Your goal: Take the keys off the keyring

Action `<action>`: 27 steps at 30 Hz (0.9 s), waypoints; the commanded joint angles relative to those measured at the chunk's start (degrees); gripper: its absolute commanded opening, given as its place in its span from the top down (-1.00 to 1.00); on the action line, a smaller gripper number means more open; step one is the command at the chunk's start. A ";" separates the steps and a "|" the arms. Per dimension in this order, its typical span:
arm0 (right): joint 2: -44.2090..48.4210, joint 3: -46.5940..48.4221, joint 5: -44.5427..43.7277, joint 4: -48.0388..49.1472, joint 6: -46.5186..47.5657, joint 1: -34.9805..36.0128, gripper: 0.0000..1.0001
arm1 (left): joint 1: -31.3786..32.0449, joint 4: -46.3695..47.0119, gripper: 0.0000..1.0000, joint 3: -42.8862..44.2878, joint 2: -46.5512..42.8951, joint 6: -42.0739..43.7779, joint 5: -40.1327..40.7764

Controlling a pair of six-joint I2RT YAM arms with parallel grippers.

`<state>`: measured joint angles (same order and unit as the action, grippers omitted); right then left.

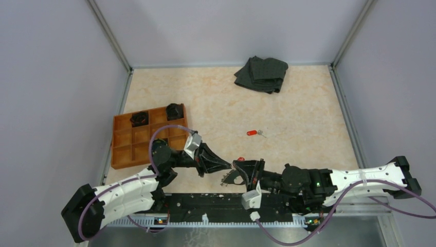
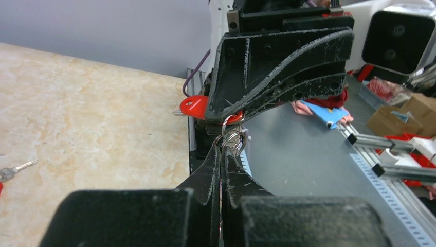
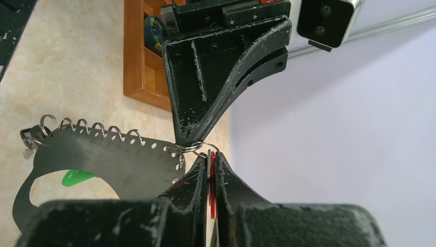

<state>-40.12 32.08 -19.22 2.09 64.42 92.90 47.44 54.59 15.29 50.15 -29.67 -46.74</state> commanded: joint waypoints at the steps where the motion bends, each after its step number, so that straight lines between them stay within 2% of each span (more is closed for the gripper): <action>1: 1.01 1.61 0.07 2.01 -0.15 0.85 1.00 | -1.44 8.60 1.00 -0.59 0.63 -7.02 5.01; 7: 1.58 0.82 -0.90 3.08 0.73 0.87 1.00 | -5.86 13.23 1.00 -1.14 4.26 -17.05 3.19; 18: 0.32 -0.35 -2.36 3.44 1.80 0.87 1.00 | -7.98 16.05 1.00 1.88 12.16 -29.63 -0.88; 22: -0.60 -0.73 -3.33 2.87 2.33 0.88 1.00 | -8.07 14.83 1.00 3.67 13.19 -34.14 -1.61; 27: -0.86 -0.81 -4.01 3.78 2.82 0.85 1.00 | -8.07 7.79 1.00 5.95 12.70 -35.07 -1.70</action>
<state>-40.84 31.38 -22.92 2.44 66.54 92.90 39.94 64.05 17.28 63.40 -61.82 -49.74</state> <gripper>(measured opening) 0.035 0.005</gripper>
